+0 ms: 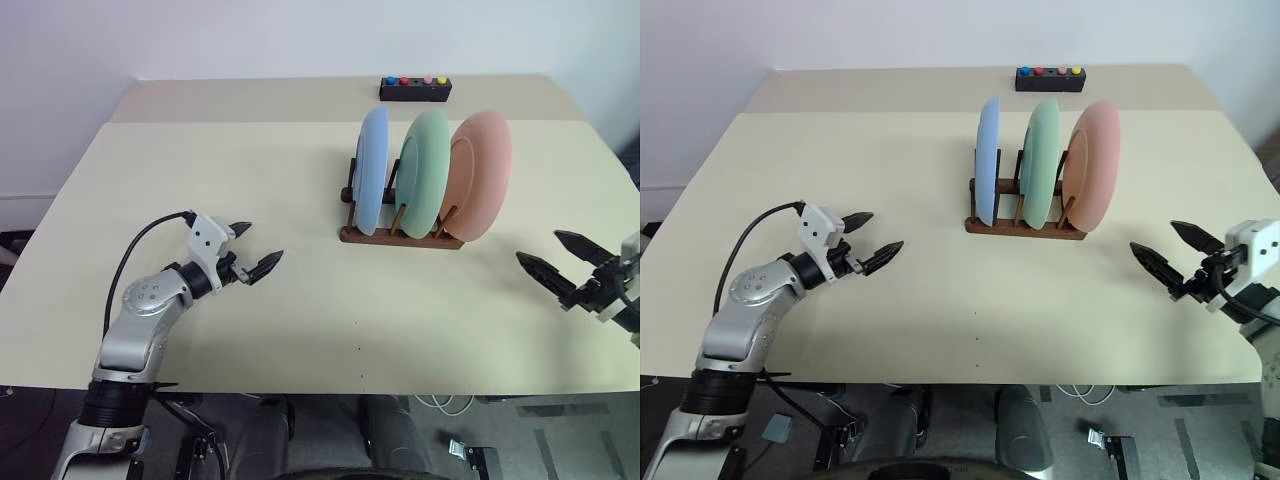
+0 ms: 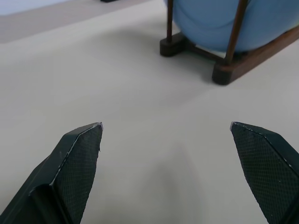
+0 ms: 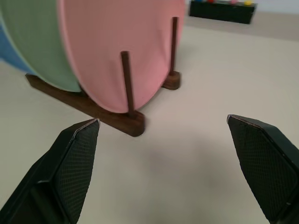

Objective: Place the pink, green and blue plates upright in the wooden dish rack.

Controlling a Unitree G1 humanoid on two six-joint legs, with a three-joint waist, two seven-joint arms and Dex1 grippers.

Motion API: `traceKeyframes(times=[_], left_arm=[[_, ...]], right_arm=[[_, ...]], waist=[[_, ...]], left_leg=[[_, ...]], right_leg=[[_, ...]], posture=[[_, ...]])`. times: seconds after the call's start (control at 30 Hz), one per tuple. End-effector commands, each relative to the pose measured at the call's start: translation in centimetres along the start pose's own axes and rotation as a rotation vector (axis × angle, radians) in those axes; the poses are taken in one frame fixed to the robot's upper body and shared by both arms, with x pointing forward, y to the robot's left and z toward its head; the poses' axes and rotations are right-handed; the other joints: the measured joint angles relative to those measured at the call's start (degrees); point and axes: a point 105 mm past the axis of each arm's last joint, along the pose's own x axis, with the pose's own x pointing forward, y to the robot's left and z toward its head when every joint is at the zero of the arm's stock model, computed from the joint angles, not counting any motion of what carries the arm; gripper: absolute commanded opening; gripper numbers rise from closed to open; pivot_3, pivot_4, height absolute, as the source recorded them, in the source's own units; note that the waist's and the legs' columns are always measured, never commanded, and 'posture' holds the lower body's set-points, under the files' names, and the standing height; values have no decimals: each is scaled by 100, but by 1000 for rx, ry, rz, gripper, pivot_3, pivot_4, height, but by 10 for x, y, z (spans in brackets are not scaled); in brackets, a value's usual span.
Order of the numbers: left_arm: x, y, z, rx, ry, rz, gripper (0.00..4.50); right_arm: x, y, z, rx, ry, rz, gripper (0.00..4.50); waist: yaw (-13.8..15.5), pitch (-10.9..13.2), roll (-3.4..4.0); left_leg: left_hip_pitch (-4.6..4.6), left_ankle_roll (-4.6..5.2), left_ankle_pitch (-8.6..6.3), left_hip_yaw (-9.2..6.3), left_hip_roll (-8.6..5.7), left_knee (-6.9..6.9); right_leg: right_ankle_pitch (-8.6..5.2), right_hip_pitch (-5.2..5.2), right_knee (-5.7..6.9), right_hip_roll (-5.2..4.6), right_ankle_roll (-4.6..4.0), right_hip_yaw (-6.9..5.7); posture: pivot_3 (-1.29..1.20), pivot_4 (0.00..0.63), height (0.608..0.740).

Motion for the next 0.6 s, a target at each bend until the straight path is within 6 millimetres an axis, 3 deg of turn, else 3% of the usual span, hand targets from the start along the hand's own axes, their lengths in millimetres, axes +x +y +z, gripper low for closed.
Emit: traceKeyframes(times=[0.03, 0.2, 0.6], left_arm=[[-9, 10, 11, 47, -25, 41, 4500], [-23, 14, 6, 55, 4, 68, 4500], [-18, 7, 2, 17, -17, 105, 4500]], right_arm=[[3, -9, 10, -17, -55, -11, 4442], [12, -14, 10, -23, -68, -6, 4442], [23, -15, 1, 25, -57, 13, 4442]], waist=[[9, 1, -1], [22, 1, -1], [20, 0, -1]], left_leg=[[0, 0, 0, 0, 0, 0], [0, 0, 0, -1, 0, -1], [2, 0, 0, -2, 0, 1]], right_leg=[[0, 1, 0, 0, 0, 0], [0, 3, -2, 0, 0, -1], [1, 4, 1, 0, 1, 0]], posture=[[0, 150, 734], [0, 150, 734], [0, 150, 734]])
